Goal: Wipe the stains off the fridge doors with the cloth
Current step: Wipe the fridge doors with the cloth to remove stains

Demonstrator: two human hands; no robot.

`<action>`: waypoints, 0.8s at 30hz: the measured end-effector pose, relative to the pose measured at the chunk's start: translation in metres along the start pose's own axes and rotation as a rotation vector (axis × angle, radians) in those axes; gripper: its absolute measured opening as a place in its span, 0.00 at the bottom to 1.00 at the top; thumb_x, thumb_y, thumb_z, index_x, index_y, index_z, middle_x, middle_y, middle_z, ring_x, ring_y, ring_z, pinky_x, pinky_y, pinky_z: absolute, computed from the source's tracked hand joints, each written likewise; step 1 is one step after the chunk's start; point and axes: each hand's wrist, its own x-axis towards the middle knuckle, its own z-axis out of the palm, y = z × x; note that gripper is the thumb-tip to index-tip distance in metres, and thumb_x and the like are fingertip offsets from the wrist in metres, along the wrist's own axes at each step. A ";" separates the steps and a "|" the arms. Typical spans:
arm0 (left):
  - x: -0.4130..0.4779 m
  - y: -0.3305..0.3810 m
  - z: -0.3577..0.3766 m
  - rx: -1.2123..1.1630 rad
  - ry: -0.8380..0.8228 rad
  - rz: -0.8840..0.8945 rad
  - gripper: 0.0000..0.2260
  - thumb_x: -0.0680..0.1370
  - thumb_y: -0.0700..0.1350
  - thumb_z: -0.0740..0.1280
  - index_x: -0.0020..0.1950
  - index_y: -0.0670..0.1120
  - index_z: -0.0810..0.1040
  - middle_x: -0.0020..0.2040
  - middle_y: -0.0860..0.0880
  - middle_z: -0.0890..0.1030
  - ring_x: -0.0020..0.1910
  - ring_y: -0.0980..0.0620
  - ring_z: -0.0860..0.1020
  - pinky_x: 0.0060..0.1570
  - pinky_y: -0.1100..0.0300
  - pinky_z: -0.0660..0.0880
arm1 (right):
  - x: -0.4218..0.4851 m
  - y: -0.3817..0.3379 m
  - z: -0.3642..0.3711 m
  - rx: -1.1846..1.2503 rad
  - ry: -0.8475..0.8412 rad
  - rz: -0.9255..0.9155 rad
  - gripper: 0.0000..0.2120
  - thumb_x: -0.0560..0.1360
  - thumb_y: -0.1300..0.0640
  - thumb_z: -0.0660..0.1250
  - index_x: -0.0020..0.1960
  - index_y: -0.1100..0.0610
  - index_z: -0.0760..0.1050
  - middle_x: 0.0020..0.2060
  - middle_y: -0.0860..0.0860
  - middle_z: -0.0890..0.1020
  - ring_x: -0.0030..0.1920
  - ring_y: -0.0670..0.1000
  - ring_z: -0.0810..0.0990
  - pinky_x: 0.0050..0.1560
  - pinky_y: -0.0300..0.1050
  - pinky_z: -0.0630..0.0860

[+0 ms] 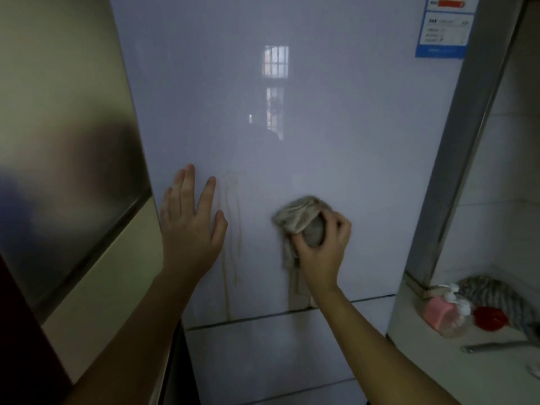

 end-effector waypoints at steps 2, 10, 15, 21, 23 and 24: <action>0.000 -0.002 0.000 0.002 0.007 0.015 0.27 0.79 0.48 0.62 0.78 0.43 0.65 0.80 0.38 0.59 0.80 0.38 0.58 0.76 0.40 0.58 | -0.010 0.001 0.005 -0.018 -0.090 -0.071 0.31 0.70 0.50 0.80 0.69 0.54 0.75 0.63 0.48 0.69 0.66 0.51 0.72 0.69 0.47 0.72; -0.001 -0.004 -0.002 -0.030 0.000 0.030 0.26 0.79 0.47 0.62 0.78 0.43 0.66 0.80 0.37 0.60 0.79 0.38 0.58 0.76 0.39 0.59 | 0.018 0.006 -0.014 0.111 0.250 0.173 0.27 0.71 0.60 0.79 0.68 0.58 0.75 0.60 0.52 0.71 0.59 0.38 0.73 0.66 0.39 0.73; -0.001 -0.004 0.000 -0.044 0.003 0.023 0.27 0.79 0.47 0.63 0.78 0.43 0.66 0.80 0.37 0.59 0.80 0.38 0.58 0.76 0.39 0.59 | 0.010 0.004 -0.004 0.081 0.211 0.150 0.28 0.70 0.58 0.79 0.68 0.57 0.75 0.60 0.51 0.71 0.61 0.44 0.73 0.68 0.50 0.73; -0.001 -0.007 -0.002 -0.039 -0.015 0.036 0.26 0.80 0.47 0.62 0.78 0.43 0.66 0.80 0.38 0.59 0.80 0.39 0.57 0.77 0.42 0.57 | 0.019 -0.014 0.015 -0.139 -0.156 -0.319 0.29 0.69 0.46 0.80 0.65 0.56 0.79 0.60 0.53 0.72 0.60 0.54 0.72 0.62 0.53 0.74; -0.001 -0.009 -0.003 -0.044 -0.025 0.038 0.26 0.80 0.48 0.62 0.78 0.44 0.66 0.81 0.39 0.59 0.80 0.40 0.57 0.77 0.42 0.57 | 0.038 -0.023 0.015 -0.189 -0.170 -0.413 0.28 0.70 0.44 0.79 0.65 0.56 0.80 0.60 0.56 0.74 0.59 0.55 0.73 0.59 0.56 0.74; -0.001 -0.010 -0.003 -0.045 -0.025 0.039 0.26 0.80 0.49 0.62 0.78 0.44 0.66 0.81 0.39 0.59 0.80 0.41 0.57 0.78 0.42 0.57 | 0.050 -0.030 0.016 -0.212 -0.178 -0.463 0.28 0.70 0.43 0.78 0.65 0.56 0.80 0.59 0.57 0.75 0.59 0.56 0.74 0.58 0.55 0.74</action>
